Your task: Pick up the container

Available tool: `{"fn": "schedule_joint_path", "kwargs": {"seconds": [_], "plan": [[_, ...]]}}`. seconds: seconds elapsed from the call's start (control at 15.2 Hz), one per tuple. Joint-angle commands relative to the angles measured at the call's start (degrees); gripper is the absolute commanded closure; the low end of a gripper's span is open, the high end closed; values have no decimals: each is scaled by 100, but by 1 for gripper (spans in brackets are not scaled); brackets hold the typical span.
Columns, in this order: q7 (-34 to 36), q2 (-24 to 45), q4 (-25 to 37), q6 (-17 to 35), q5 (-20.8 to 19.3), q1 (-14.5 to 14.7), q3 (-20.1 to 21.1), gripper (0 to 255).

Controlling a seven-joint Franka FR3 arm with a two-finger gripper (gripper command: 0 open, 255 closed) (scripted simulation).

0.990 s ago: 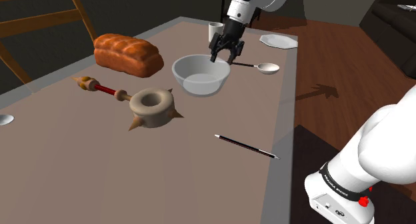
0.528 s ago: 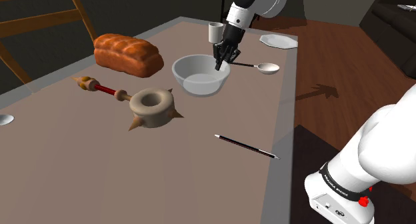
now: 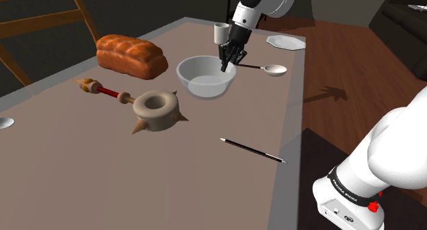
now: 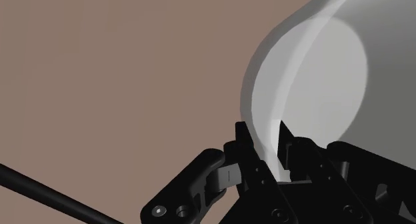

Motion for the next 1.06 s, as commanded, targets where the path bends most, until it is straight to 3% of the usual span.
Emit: {"fn": "schedule_joint_path", "kwargs": {"seconds": [0.0, 0.99], "plan": [[36, -32, 77, -101, -20, -4, -4, 255], [368, -180, 901, -1022, -160, -29, -29, 255]]}}
